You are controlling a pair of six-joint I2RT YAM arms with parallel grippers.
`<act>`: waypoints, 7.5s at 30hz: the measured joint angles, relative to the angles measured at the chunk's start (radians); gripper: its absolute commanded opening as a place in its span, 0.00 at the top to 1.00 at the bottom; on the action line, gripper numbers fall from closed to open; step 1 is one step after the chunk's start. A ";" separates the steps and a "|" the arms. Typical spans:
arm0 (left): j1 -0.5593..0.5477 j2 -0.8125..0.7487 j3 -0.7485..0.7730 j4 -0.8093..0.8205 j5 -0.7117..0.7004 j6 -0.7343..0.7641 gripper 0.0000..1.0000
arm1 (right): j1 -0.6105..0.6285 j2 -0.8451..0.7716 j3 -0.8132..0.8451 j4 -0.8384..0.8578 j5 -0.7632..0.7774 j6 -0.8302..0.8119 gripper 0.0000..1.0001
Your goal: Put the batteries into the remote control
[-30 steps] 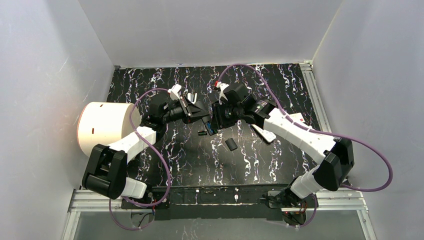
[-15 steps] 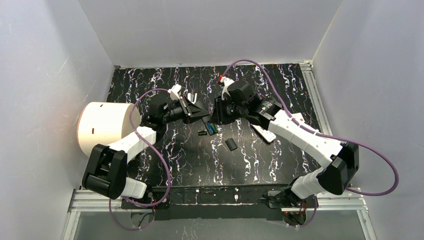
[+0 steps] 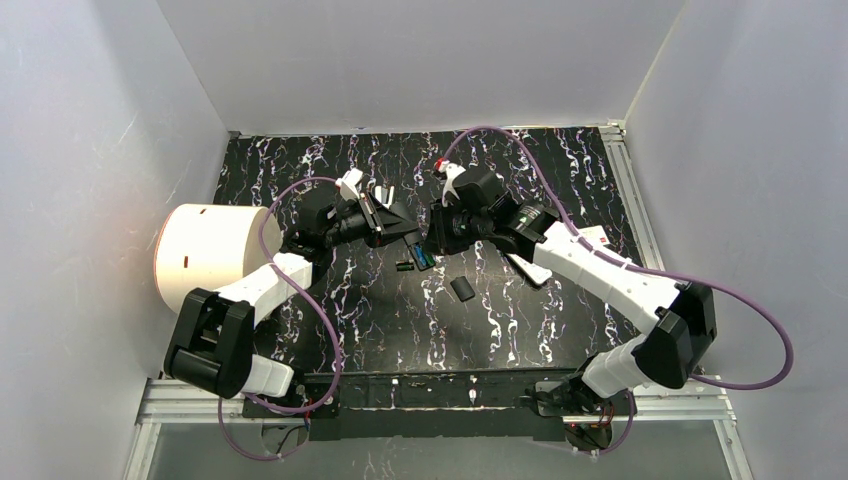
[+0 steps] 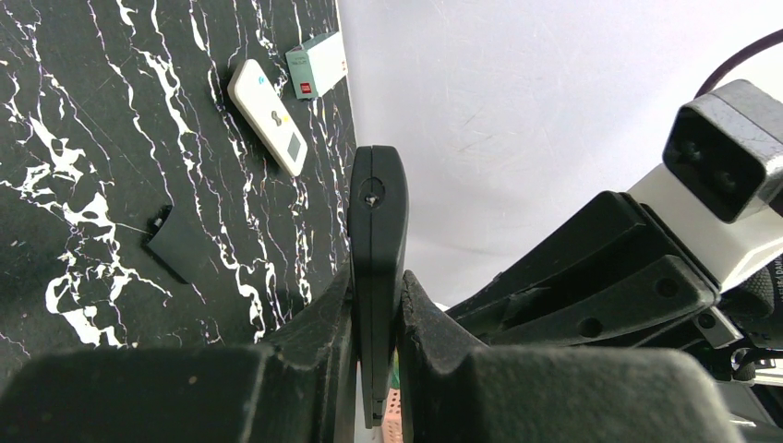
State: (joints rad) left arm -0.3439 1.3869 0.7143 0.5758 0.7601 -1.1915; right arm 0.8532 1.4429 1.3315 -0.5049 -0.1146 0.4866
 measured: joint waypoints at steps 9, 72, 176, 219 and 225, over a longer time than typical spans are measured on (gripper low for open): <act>0.000 0.000 0.000 -0.004 0.000 0.002 1.00 | -0.001 0.013 -0.006 -0.001 -0.001 0.000 0.81; 0.010 -0.007 0.055 0.014 -0.031 -0.238 1.00 | 0.006 -0.354 -0.435 0.590 0.157 0.483 0.02; 0.051 -0.356 -0.003 -0.267 -0.220 0.019 1.00 | -0.083 -0.304 -0.311 0.326 0.283 0.375 0.11; 0.061 -0.391 -0.098 -0.509 -0.271 0.238 1.00 | 0.005 0.359 -0.180 -0.071 0.267 -0.175 0.44; 0.061 -0.386 -0.098 -0.509 -0.257 0.242 1.00 | 0.005 0.383 -0.149 -0.103 0.258 -0.155 0.45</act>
State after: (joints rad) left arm -0.2832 1.0008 0.6159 0.0669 0.5030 -0.9493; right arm 0.8577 1.8263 1.1828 -0.6075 0.1436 0.3313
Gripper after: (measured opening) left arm 0.125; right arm 0.568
